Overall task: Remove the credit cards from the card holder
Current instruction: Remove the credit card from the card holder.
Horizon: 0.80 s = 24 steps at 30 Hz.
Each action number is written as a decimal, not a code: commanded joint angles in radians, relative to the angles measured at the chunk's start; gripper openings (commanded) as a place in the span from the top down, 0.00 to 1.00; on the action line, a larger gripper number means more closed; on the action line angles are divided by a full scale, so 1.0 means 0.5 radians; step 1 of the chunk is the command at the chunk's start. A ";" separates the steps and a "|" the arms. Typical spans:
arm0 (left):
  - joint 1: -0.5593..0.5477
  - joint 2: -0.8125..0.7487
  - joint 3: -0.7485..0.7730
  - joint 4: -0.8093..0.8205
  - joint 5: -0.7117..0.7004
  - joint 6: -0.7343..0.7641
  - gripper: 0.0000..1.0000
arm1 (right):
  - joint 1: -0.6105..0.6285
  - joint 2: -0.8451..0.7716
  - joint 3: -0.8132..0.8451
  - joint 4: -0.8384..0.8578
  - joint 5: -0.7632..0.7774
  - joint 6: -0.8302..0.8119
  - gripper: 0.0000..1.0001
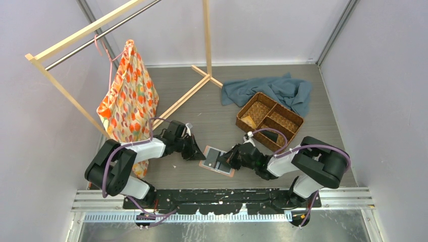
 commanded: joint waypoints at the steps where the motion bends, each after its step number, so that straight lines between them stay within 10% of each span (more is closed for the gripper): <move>1: -0.013 0.011 -0.054 0.015 -0.065 0.004 0.99 | 0.002 -0.023 -0.038 0.099 0.035 -0.014 0.99; 24: -0.013 0.056 -0.107 0.039 -0.149 -0.048 0.99 | 0.002 -0.327 -0.210 -0.073 0.123 -0.049 0.99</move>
